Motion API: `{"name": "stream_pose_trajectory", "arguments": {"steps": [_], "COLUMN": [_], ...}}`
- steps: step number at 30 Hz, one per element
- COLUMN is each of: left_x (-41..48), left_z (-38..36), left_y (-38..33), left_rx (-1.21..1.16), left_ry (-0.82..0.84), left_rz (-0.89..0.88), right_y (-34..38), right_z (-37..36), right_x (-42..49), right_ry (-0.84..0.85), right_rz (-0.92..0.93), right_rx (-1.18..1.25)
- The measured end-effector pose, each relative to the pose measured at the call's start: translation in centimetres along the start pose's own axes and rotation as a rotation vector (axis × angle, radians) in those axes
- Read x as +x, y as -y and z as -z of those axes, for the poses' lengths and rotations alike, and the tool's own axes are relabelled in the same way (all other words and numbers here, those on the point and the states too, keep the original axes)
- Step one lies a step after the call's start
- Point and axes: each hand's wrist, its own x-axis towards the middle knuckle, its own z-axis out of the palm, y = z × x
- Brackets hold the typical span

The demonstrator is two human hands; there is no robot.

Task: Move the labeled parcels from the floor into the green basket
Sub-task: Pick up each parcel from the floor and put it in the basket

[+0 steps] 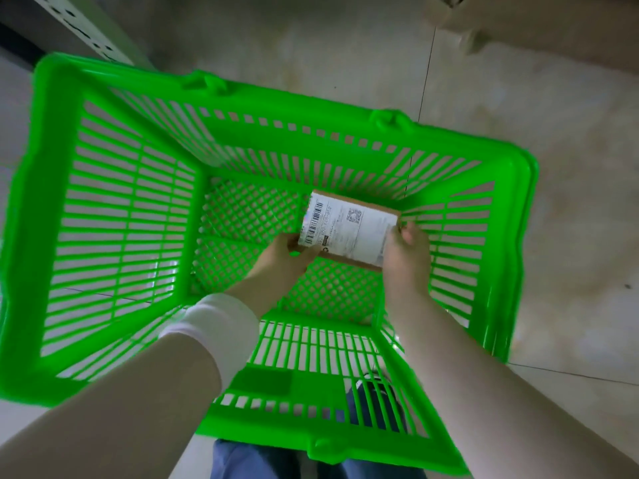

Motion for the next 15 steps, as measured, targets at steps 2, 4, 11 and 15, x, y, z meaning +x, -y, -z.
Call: {"name": "stream_pose_trajectory", "arguments": {"steps": [2, 4, 11, 15], "left_x": [0.3, 0.6, 2.0, 1.5], "left_z": [-0.8, -1.6, -3.3, -3.7], "left_y": [-0.4, -0.8, -0.4, -0.5], "left_rx": [-0.008, -0.042, -0.086, -0.110], "left_ry": [0.011, 0.040, 0.046, 0.015], "left_rz": [-0.008, -0.019, -0.007, -0.008], "right_y": [0.5, 0.3, -0.7, -1.4], "right_z": [0.3, 0.2, -0.2, -0.6], "right_x": [0.7, 1.5, 2.7, 2.5], "right_ry": [0.044, 0.053, 0.102, 0.122], "right_rz": [0.052, 0.091, 0.161, 0.226], "right_rx": [-0.010, -0.042, -0.208, -0.278]}}
